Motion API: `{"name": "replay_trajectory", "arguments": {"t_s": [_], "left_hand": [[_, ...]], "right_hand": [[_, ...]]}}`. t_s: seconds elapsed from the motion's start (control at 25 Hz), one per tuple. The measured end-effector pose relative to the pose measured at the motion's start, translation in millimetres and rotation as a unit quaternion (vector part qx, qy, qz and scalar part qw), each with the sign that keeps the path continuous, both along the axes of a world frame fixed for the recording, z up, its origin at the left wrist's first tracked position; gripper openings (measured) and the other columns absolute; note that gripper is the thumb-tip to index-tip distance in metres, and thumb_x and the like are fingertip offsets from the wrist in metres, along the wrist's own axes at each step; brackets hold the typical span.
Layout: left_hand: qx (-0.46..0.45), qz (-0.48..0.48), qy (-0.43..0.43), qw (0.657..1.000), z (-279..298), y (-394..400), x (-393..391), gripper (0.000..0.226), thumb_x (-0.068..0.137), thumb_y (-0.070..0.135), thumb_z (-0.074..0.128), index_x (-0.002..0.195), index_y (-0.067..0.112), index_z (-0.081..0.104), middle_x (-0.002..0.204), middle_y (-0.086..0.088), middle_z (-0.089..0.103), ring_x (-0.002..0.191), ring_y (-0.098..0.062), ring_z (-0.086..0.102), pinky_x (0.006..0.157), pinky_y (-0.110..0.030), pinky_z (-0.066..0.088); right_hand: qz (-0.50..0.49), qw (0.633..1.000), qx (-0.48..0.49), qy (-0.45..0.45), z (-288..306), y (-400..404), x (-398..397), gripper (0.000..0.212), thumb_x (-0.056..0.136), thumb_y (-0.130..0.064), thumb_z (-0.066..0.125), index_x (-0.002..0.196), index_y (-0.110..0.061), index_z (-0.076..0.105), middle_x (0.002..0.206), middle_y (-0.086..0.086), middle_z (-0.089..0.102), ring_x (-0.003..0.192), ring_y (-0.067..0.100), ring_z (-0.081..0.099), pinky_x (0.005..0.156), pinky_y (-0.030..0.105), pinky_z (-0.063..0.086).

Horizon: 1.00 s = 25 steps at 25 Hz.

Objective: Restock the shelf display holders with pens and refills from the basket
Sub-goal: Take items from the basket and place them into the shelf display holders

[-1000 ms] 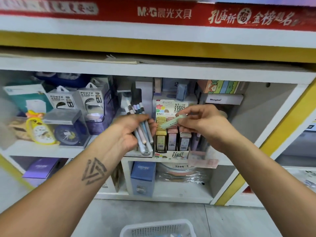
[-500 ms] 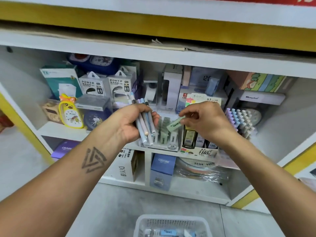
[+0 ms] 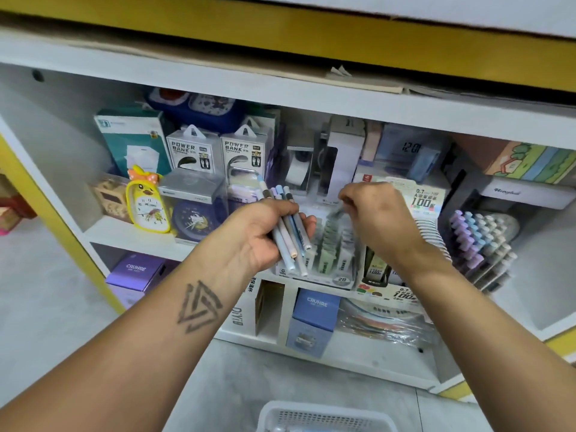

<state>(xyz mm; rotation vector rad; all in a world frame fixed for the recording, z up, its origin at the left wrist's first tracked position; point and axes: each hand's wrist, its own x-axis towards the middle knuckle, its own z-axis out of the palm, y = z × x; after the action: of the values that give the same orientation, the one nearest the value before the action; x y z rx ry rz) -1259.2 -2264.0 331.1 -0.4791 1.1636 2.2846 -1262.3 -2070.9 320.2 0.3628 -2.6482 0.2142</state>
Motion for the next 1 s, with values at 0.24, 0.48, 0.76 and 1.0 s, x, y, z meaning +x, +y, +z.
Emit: {"name": "replay_trajectory", "arguments": {"t_s": [0.24,0.48,0.76,1.0], "left_hand": [[-0.024,-0.020,-0.004,1.000,-3,1,-2,0.008,0.096,0.001,0.056,0.093,-0.004,0.061,0.069,-0.018,0.064,0.052,-0.025,0.067,0.054,-0.036,0.061],[-0.036,-0.064,0.014,0.997,-4,7,3,0.012,0.096,0.003,0.057,0.092,-0.006,0.065,0.075,-0.018,0.069,0.069,-0.025,0.069,0.060,-0.034,0.062],[-0.041,-0.097,0.051,0.993,0,17,11,0.012,0.094,0.003,0.060,0.100,-0.003,0.067,0.082,-0.015,0.070,0.071,-0.024,0.070,0.060,-0.031,0.060],[-0.055,-0.155,0.104,0.981,3,41,23,0.019,0.088,0.005,0.065,0.105,-0.002,0.069,0.084,-0.014,0.073,0.068,-0.022,0.072,0.057,-0.029,0.060]], "right_hand": [[-0.028,0.994,0.082,-0.066,-11,-8,-17,0.021,0.081,0.009,0.061,0.090,-0.010,0.062,0.080,0.013,0.066,0.075,0.035,0.062,0.063,0.037,0.051],[-0.027,0.992,0.072,-0.105,-12,-5,-22,0.026,0.076,0.015,0.056,0.087,-0.007,0.064,0.081,0.014,0.064,0.078,0.034,0.063,0.068,0.042,0.054],[0.015,0.989,0.086,-0.116,-9,-7,-11,0.022,0.085,0.005,0.058,0.102,-0.004,0.068,0.099,0.010,0.064,0.091,0.028,0.064,0.079,0.036,0.055],[-0.014,0.770,-0.593,-0.236,36,20,29,0.019,0.096,0.000,0.054,0.109,0.000,0.068,0.081,0.013,0.076,0.054,0.015,0.059,0.051,0.023,0.048]]}}
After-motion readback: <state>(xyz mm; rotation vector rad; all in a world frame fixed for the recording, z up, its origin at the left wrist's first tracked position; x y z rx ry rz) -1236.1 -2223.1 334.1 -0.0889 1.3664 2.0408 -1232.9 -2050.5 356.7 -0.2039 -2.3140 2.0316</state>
